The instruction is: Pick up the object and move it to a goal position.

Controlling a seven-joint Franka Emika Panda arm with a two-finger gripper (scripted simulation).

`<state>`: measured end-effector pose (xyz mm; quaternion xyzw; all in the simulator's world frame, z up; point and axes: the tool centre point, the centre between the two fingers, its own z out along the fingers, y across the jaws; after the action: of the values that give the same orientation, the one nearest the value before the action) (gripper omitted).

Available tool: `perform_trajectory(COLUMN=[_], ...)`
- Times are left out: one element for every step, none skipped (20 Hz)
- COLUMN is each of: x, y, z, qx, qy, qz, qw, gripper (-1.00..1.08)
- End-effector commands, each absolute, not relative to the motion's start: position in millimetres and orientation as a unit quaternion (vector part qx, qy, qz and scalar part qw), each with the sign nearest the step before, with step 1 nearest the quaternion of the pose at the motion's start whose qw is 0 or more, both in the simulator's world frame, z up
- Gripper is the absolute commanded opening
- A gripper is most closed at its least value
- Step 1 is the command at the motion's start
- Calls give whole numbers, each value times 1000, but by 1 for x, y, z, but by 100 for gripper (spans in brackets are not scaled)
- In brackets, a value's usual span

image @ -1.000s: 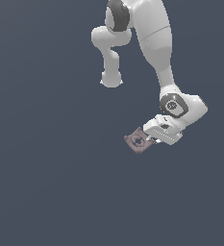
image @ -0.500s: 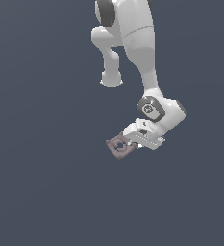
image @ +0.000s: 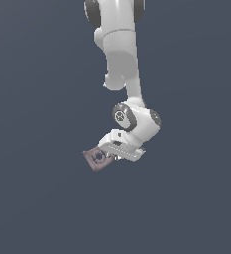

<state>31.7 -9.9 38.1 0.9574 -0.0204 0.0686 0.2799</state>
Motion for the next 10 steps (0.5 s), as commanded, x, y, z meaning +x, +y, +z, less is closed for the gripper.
perform_trajectory(x=[41, 45, 48, 51, 54, 57, 59, 62, 64, 66], y=[-40, -51, -61, -70, -79, -87, -94, -101, -107, -113], z=[40, 40, 40, 41, 41, 41, 41, 41, 42, 42], qx=[957, 957, 957, 957, 957, 957, 957, 957, 957, 957], qy=[-20, -20, -20, -20, -20, -20, -20, -20, -20, -20], qz=[69, 68, 68, 68, 68, 68, 68, 68, 68, 68], qw=[280, 280, 280, 280, 280, 280, 280, 280, 280, 280], gripper=[-100, -100, -100, -100, -100, -100, -100, -100, -100, -100])
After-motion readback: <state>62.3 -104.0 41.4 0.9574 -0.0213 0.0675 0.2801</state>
